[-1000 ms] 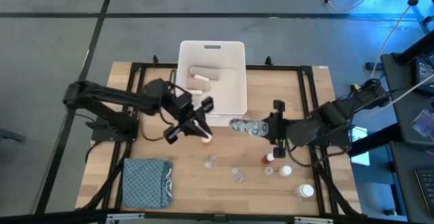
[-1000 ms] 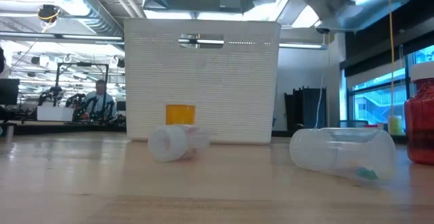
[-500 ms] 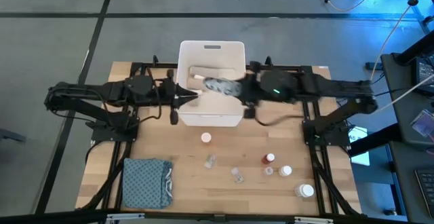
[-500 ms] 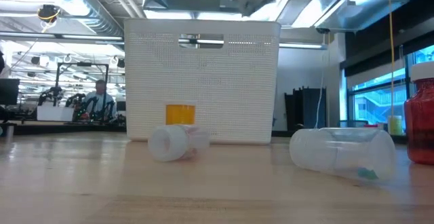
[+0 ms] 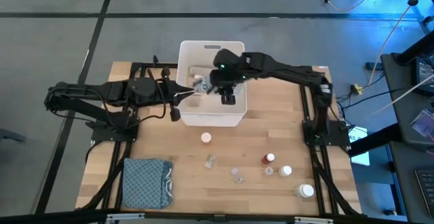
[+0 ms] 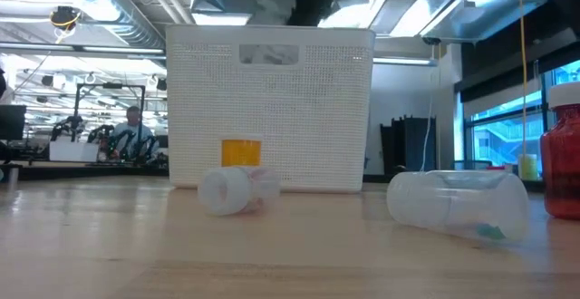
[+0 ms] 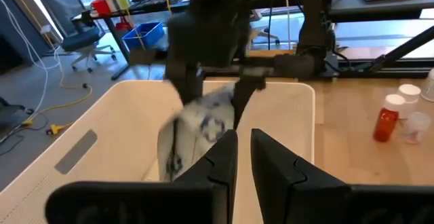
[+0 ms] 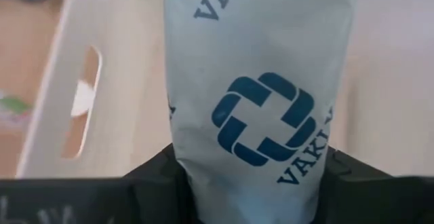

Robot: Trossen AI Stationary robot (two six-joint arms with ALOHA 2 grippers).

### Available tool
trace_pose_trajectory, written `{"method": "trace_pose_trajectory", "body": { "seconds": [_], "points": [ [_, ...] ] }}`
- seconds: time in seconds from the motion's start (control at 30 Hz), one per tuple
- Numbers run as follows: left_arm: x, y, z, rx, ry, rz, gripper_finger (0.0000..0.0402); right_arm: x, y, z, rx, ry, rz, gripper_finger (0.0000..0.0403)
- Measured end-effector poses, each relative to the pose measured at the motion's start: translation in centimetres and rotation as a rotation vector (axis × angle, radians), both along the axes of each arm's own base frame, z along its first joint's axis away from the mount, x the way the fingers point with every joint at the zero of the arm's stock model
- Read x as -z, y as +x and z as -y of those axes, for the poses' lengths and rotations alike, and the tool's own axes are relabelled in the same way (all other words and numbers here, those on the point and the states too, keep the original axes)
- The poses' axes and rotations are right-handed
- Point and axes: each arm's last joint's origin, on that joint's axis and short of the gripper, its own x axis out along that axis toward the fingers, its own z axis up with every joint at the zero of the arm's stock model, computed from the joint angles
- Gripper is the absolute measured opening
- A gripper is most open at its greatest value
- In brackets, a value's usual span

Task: Pick & place medical supplies in basket/bin
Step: Put the white mailer bag into the white bin

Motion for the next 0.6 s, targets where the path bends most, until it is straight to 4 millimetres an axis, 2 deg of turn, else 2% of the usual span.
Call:
{"method": "trace_pose_trajectory", "body": {
  "seconds": [0.23, 0.6],
  "points": [
    [0.3, -0.1, 0.0, -0.001, 0.002, -0.029, 0.0036, 2.8, 1.4, 1.7, -0.030, 0.240, -0.140, 0.0164],
    [0.4, -0.1, 0.0, -0.002, 0.002, -0.044, 0.0034, 7.3, 2.6, 3.3, -0.023, 0.423, -0.261, 0.0165]
  ]
}}
